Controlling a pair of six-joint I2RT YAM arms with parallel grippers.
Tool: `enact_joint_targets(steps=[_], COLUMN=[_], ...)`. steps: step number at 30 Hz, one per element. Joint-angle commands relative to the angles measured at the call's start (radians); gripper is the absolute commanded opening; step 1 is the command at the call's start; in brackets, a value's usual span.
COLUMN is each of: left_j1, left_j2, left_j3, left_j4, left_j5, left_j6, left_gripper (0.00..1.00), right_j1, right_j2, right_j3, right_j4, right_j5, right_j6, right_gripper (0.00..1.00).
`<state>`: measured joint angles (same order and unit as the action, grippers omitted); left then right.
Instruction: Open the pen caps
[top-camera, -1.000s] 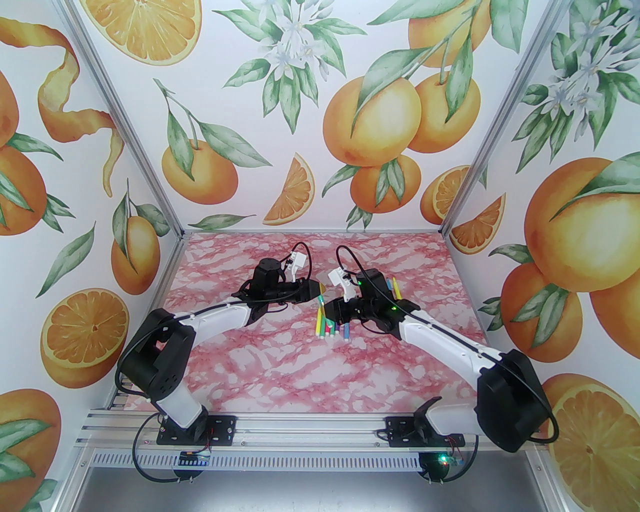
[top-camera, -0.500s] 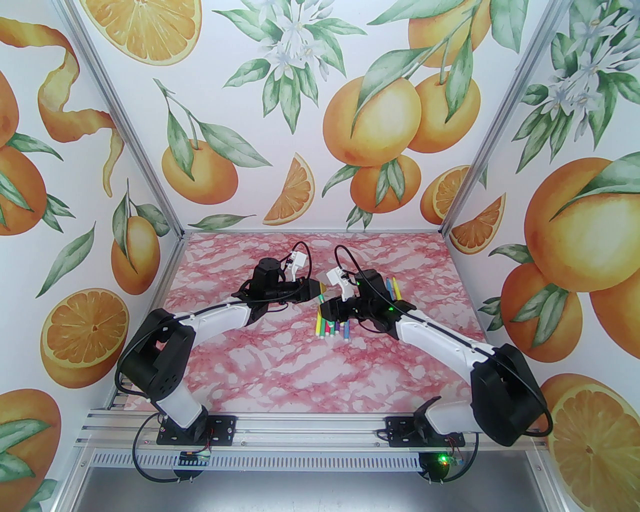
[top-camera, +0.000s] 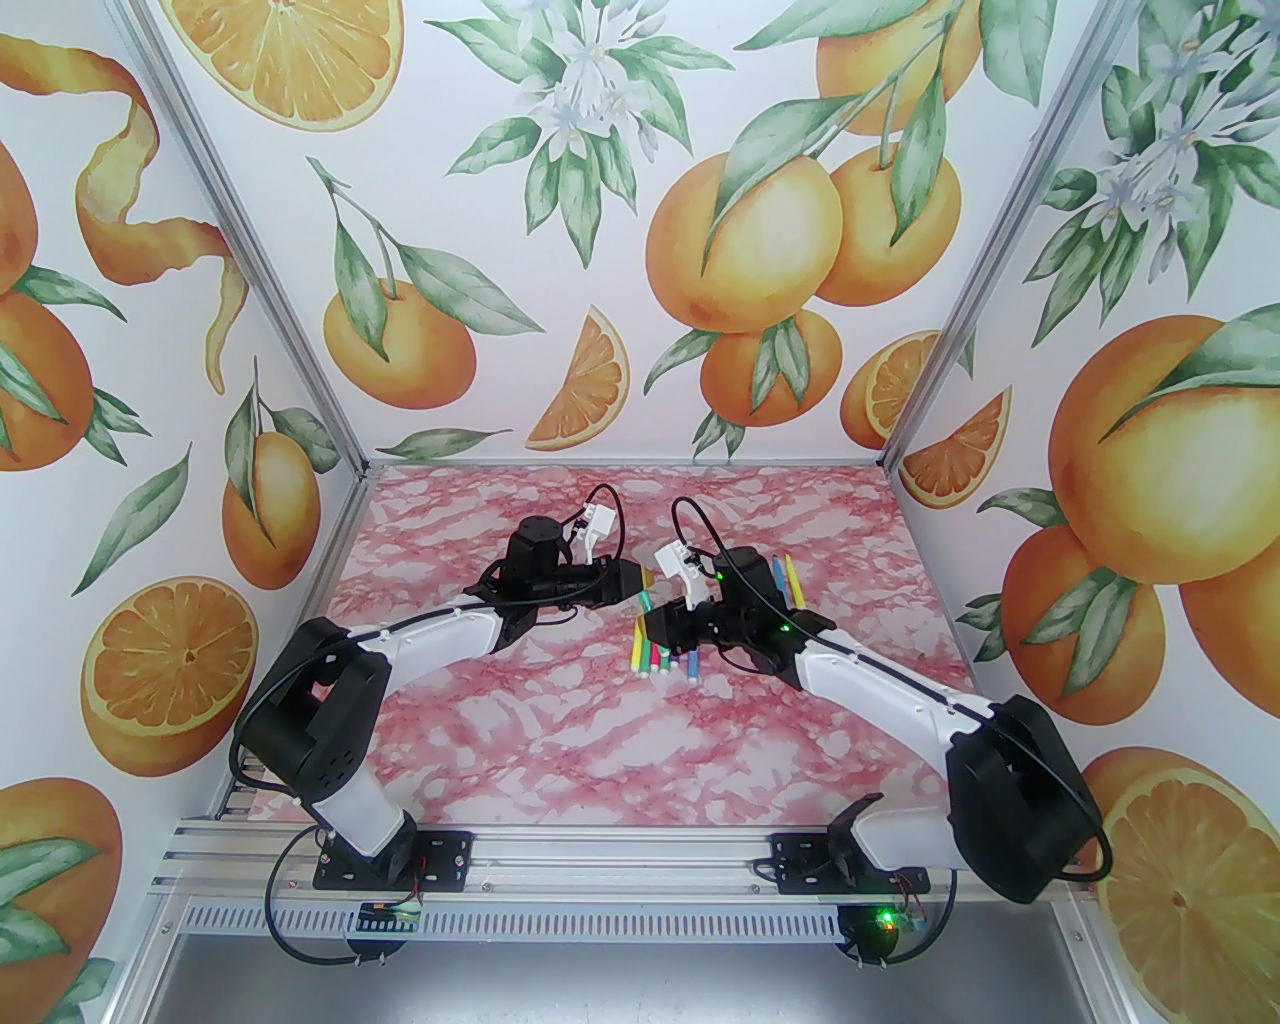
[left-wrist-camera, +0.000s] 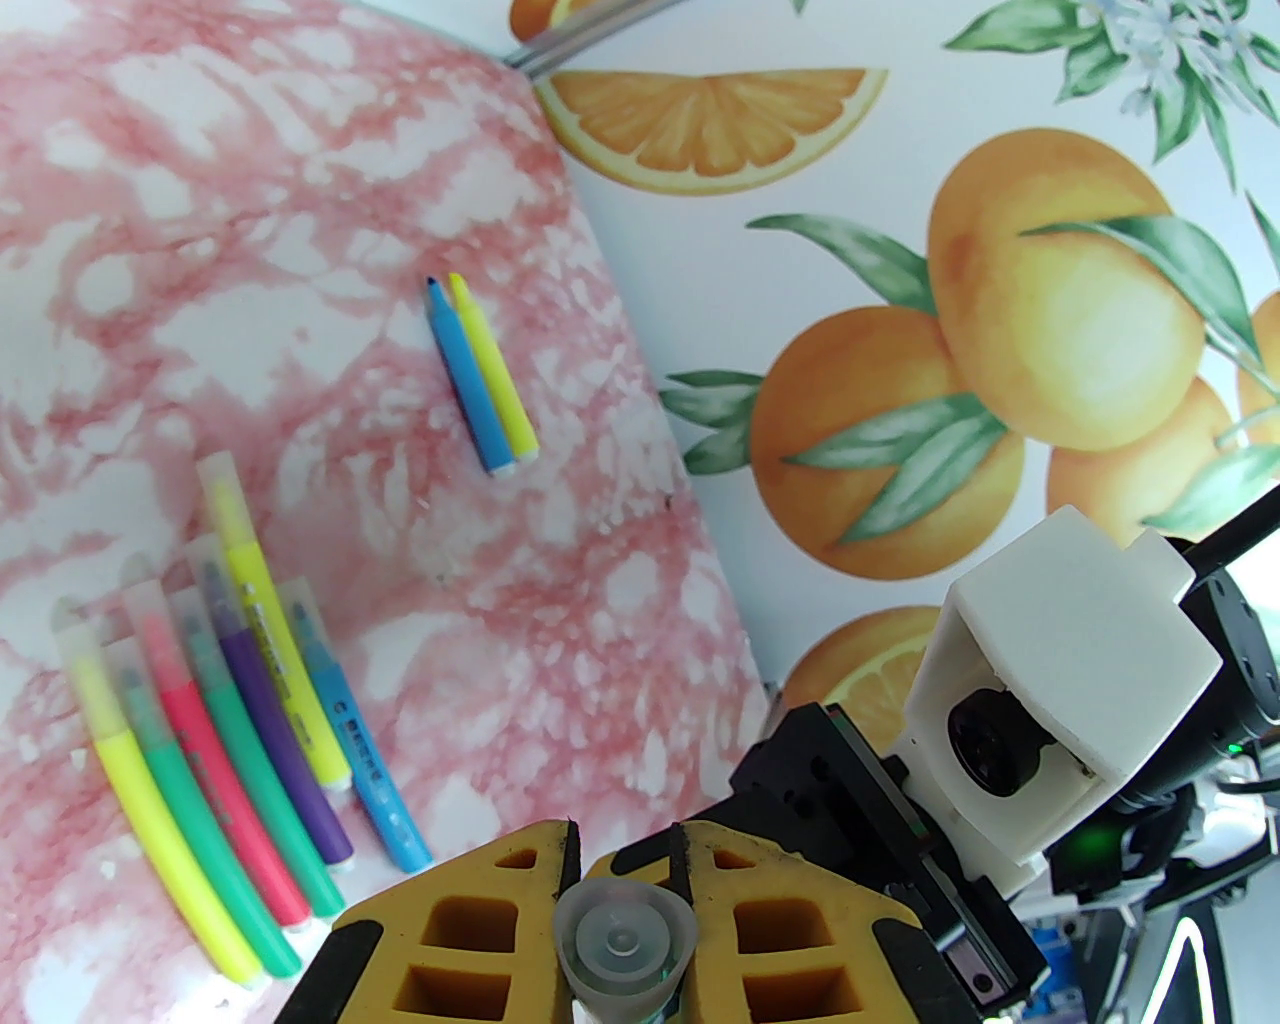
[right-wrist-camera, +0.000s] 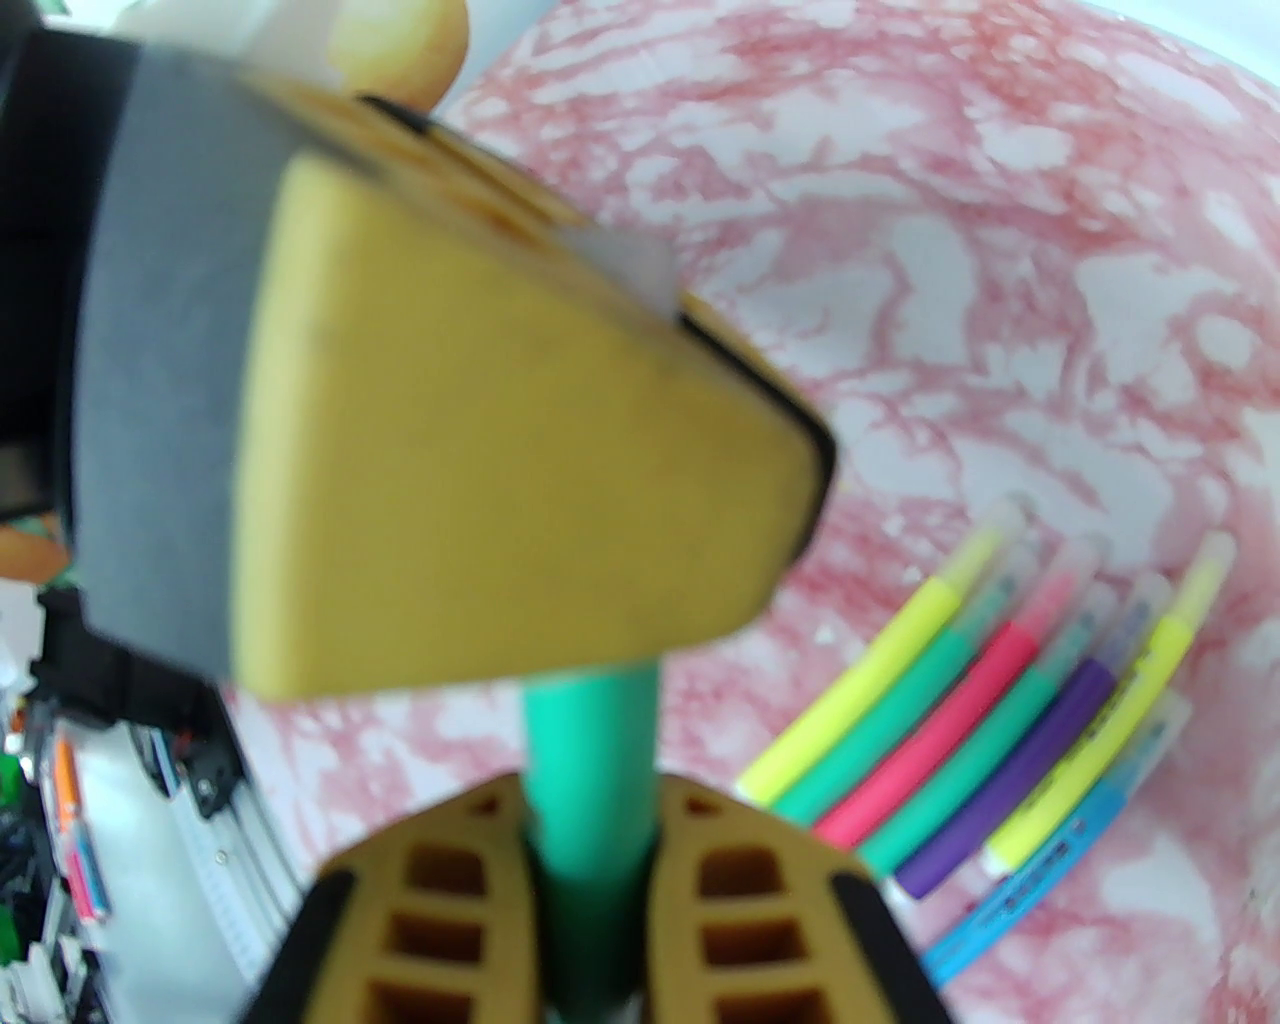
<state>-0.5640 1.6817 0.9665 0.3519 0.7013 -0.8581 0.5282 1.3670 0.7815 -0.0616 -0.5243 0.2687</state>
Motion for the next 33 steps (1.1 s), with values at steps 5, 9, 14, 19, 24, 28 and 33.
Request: enact_joint_targets(steps=[5,9,14,19,24,28,33], left_j1=[0.086,0.116,0.137,0.151,0.162,0.17,0.177], left_j2=[-0.051,-0.06,-0.069,-0.077,-0.072,-0.07,-0.07], left_j3=[0.035,0.024,0.032,0.034,0.032,0.033,0.047], left_j4=[0.012,0.018,-0.002,-0.014,-0.005,-0.002,-0.019], left_j5=[-0.061,-0.065,-0.081,-0.11,-0.128,-0.141,-0.155], left_j6=[-0.032,-0.051,-0.056,-0.062,-0.084,-0.097,-0.098], left_gripper=[0.0,0.0,0.0,0.0,0.0,0.0,0.0], right_j1=[0.003,0.004,0.004,0.004,0.004,0.003,0.004], right_j2=[-0.034,-0.025,-0.019,-0.02,-0.017,-0.018,-0.018], right_j3=[-0.069,-0.074,-0.072,-0.074,-0.077,-0.086,-0.102], right_j4=[-0.053,-0.062,-0.09,-0.09,-0.086,-0.081,-0.072], right_j5=[-0.035,-0.039,-0.032,-0.041,-0.049,-0.052,-0.056], right_j6=[-0.026,-0.032,-0.042,-0.043,-0.043,-0.043,-0.039], right_gripper=[0.0,0.0,0.0,0.0,0.0,0.0,0.0])
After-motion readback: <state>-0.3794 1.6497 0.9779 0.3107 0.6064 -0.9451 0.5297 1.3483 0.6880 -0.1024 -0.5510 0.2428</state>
